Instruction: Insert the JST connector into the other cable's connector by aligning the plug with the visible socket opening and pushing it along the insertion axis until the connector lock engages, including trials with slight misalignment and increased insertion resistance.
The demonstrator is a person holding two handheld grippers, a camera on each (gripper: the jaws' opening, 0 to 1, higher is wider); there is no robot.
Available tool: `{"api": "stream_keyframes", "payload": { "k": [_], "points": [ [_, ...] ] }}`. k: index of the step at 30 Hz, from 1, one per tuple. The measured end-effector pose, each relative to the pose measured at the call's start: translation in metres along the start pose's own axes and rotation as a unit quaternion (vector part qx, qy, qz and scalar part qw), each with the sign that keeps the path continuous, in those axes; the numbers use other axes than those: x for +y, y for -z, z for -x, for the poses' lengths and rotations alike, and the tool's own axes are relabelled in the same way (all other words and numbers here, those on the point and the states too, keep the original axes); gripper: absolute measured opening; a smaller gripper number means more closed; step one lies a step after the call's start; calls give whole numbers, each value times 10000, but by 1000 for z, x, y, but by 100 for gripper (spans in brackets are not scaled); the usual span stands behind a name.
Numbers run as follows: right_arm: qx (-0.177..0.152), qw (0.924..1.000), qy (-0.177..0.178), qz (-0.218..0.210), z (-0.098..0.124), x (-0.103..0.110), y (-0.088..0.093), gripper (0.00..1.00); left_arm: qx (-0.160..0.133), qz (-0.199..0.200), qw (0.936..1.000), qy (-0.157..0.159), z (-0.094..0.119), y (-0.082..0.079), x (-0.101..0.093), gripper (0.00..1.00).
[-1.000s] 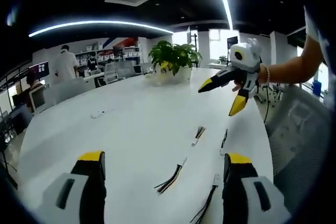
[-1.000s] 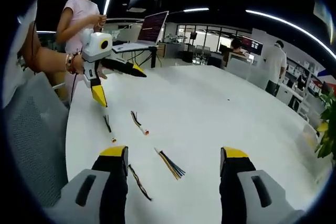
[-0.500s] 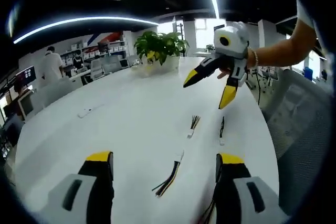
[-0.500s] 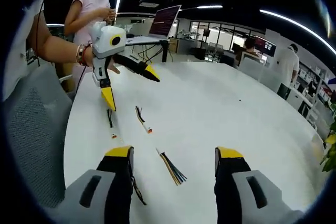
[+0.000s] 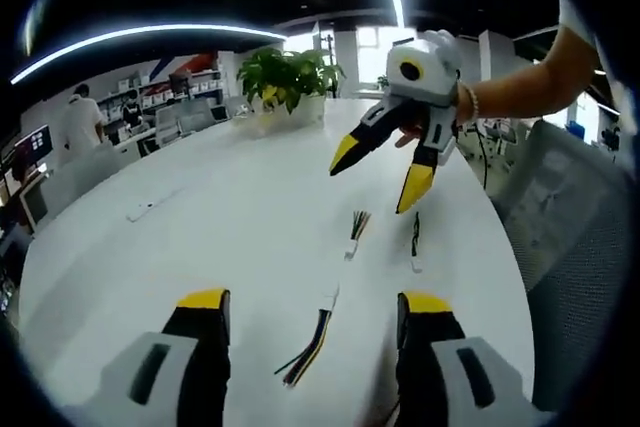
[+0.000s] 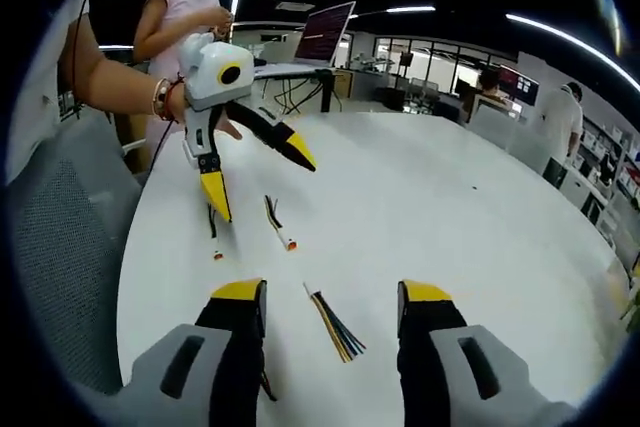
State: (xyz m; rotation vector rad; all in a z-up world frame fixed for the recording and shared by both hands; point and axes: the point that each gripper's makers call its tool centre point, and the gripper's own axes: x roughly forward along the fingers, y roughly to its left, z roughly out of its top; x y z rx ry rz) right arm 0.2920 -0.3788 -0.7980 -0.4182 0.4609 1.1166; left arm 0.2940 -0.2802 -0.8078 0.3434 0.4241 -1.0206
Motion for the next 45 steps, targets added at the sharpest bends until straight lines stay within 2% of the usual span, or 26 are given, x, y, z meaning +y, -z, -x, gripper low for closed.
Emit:
{"api": "stream_keyframes", "payload": {
  "k": [14,24,33,45],
  "points": [
    [105,9995,-274,106,-18,4,7,42,132,92,9998,148,-13,8,-4,55],
    [245,9983,-467,239,-26,10,16,33,199,120,9995,218,-16,13,-6,49],
    [273,9979,-544,207,-31,11,20,26,203,201,9991,327,-20,14,-10,38],
    [358,9974,-610,154,-35,11,26,22,262,242,9984,442,-24,18,-13,26]
  ]
}}
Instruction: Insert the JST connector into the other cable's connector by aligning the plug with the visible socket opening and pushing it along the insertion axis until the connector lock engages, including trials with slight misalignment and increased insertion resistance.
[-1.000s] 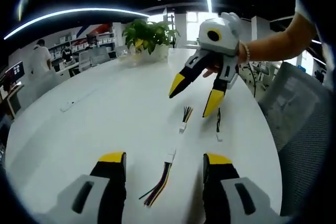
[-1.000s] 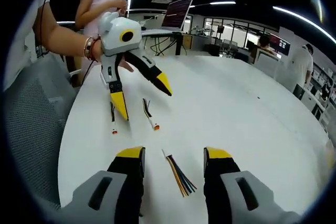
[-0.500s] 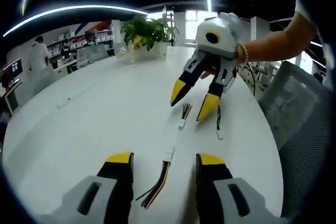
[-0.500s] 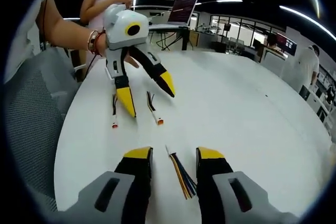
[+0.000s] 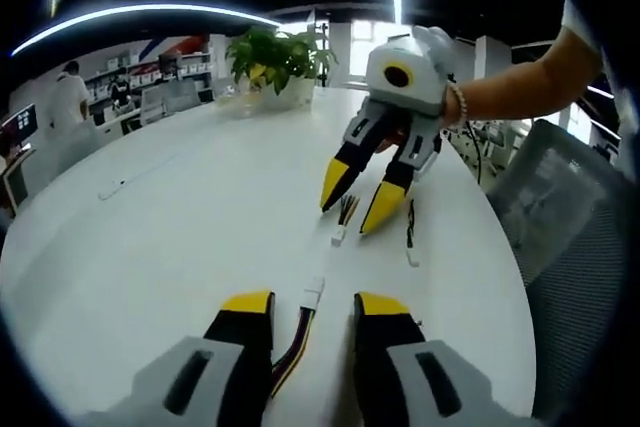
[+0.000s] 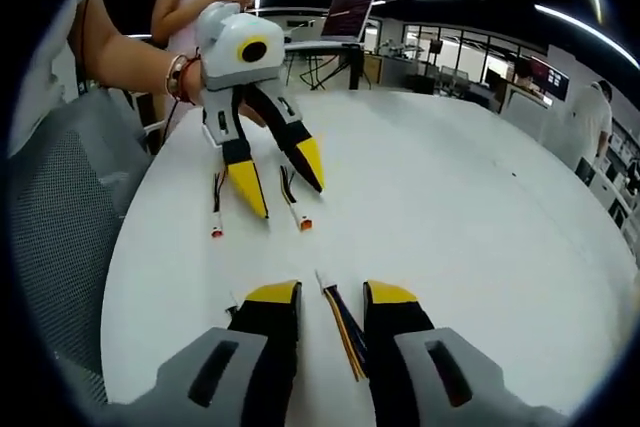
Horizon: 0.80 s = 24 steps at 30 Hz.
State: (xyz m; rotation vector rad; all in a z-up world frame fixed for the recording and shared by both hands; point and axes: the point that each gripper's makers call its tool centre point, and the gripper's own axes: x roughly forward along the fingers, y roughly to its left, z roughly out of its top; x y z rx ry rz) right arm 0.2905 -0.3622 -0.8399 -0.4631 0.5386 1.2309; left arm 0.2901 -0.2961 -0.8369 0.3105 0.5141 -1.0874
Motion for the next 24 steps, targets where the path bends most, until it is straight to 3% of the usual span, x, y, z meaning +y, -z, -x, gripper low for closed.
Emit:
{"api": "stream_keyframes", "payload": {
  "k": [24],
  "points": [
    [52,10000,-55,22,-6,4,4,12,68,36,9999,76,-6,6,-1,13]
  ]
}}
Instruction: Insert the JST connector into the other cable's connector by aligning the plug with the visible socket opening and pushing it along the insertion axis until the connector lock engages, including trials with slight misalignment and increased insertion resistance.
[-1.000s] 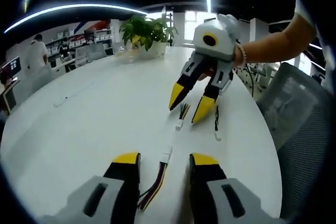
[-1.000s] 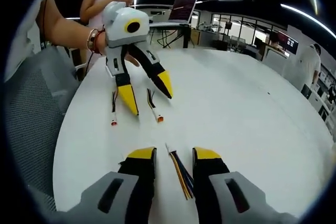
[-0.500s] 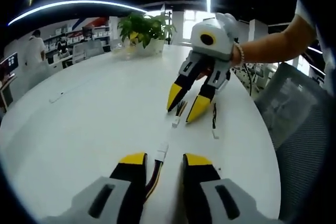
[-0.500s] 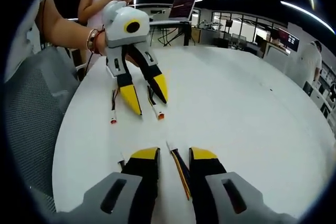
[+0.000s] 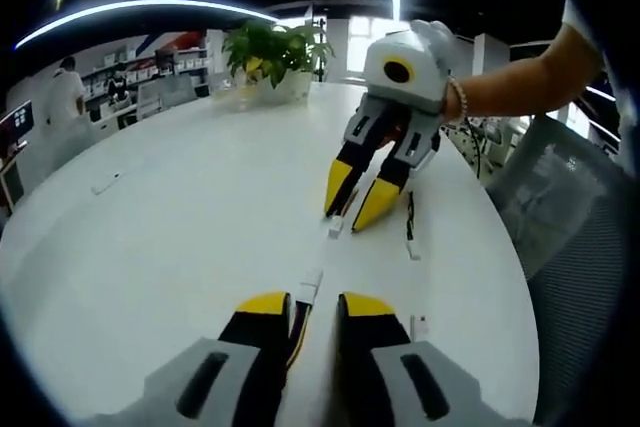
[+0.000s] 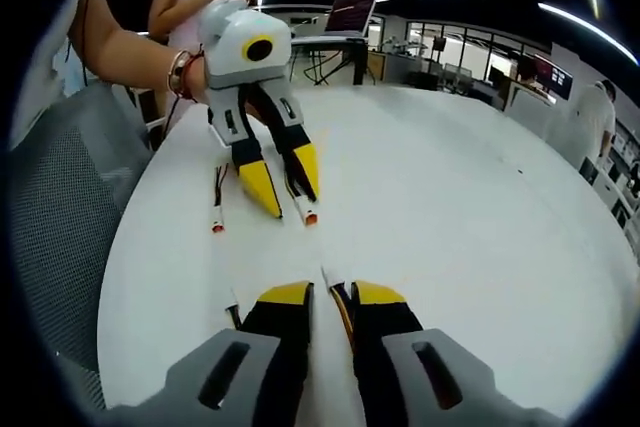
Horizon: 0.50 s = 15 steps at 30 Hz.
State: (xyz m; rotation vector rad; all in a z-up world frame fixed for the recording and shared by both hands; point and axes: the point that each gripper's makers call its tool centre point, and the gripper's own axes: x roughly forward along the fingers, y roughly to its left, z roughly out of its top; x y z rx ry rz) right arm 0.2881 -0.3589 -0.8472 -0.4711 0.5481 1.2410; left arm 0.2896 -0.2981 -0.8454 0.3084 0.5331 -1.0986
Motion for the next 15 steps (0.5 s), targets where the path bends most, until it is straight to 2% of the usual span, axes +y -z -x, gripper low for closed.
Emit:
{"api": "stream_keyframes", "payload": {
  "k": [15],
  "points": [
    [36,10000,-58,46,-4,0,2,8,-6,17,10000,38,-1,1,0,10]
  ]
}}
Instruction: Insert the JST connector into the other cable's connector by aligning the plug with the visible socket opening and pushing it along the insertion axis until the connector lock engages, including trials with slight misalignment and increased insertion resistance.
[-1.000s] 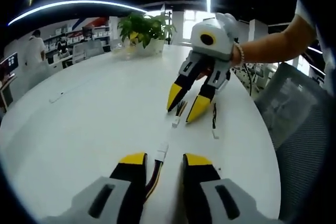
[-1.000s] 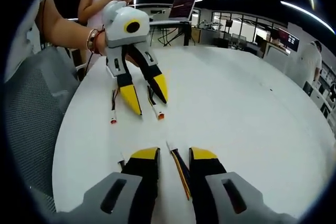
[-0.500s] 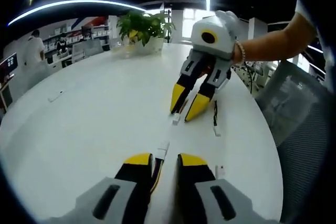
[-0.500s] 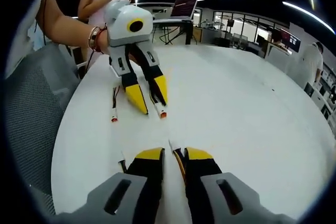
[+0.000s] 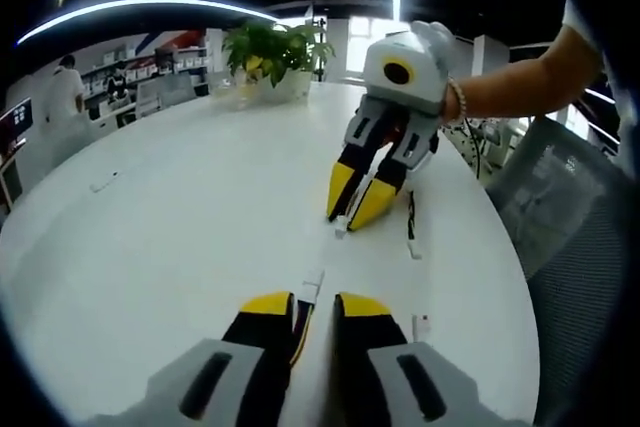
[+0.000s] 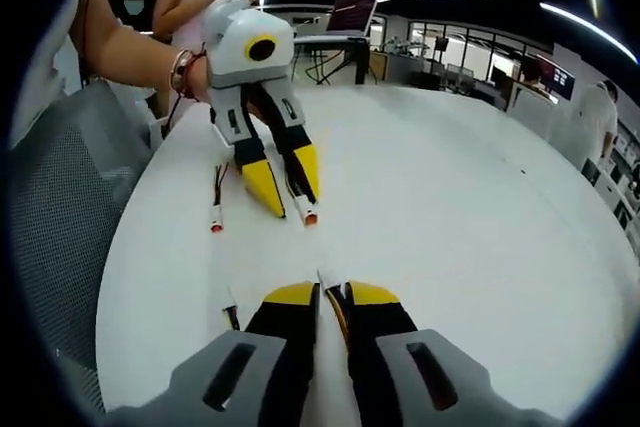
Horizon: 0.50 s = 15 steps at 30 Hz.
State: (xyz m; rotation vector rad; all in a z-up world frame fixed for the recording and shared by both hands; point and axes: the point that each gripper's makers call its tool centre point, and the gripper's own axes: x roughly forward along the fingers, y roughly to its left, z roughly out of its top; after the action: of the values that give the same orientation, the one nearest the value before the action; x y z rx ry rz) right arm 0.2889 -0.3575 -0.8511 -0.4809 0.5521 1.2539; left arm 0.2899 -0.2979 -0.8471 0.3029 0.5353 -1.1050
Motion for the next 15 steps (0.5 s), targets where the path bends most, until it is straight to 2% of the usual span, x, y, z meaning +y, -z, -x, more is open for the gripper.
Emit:
{"api": "stream_keyframes", "payload": {
  "k": [15],
  "points": [
    [-7,10000,-55,23,1,3,0,6,74,-160,9998,67,-1,0,1,7]
  ]
}}
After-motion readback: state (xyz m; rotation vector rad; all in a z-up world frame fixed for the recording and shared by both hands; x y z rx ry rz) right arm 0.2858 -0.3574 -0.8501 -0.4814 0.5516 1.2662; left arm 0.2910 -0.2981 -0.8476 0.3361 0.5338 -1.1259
